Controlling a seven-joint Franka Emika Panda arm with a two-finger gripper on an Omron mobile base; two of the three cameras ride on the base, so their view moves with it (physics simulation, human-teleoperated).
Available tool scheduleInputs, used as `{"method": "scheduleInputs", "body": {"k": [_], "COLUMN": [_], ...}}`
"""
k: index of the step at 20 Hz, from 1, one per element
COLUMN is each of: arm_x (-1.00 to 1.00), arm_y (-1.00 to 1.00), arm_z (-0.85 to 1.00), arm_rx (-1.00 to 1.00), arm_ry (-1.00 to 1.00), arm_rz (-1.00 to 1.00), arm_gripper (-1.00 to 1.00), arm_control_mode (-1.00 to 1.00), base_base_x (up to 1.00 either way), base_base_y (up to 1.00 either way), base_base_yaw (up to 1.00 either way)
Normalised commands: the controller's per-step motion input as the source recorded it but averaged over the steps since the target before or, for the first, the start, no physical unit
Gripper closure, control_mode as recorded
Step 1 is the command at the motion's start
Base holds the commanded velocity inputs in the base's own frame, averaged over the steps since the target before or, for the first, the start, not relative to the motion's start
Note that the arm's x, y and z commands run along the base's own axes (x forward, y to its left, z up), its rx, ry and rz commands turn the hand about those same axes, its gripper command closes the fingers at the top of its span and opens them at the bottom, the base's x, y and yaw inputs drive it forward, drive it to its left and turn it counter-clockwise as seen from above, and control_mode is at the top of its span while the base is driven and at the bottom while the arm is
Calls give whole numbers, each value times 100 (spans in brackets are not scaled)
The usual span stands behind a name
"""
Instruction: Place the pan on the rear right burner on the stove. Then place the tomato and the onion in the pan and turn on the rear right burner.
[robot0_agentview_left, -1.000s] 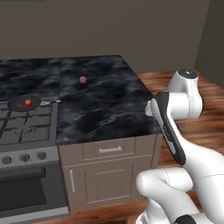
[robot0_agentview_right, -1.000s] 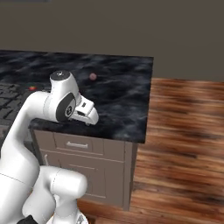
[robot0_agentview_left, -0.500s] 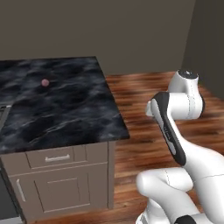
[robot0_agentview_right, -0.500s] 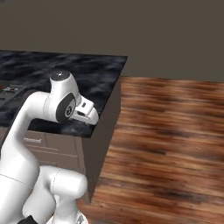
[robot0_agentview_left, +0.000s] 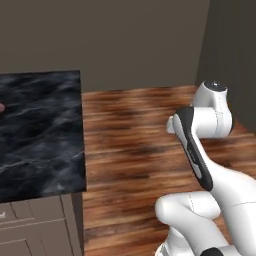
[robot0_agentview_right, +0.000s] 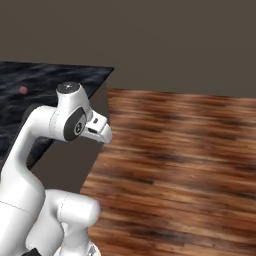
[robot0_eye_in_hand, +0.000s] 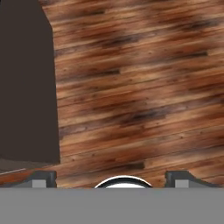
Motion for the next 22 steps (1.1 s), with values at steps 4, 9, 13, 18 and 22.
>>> {"method": "scheduleInputs", "body": {"k": [4, 9, 13, 18, 22], "arm_x": [0, 0, 0, 0, 0], "arm_y": [0, 0, 0, 0, 0], "arm_z": [0, 0, 0, 0, 0], "arm_rx": [0, 0, 0, 0, 0], "arm_ry": [0, 0, 0, 0, 0], "arm_rz": [0, 0, 0, 0, 0], "arm_gripper": [-100, -100, -100, -100, -100], "arm_control_mode": [100, 100, 100, 100, 100], "base_base_x": [97, 100, 98, 73, 55], "base_base_y": [-94, -76, -62, -52, -44], "base_base_yaw": [0, 3, 24, 58, 69]}}
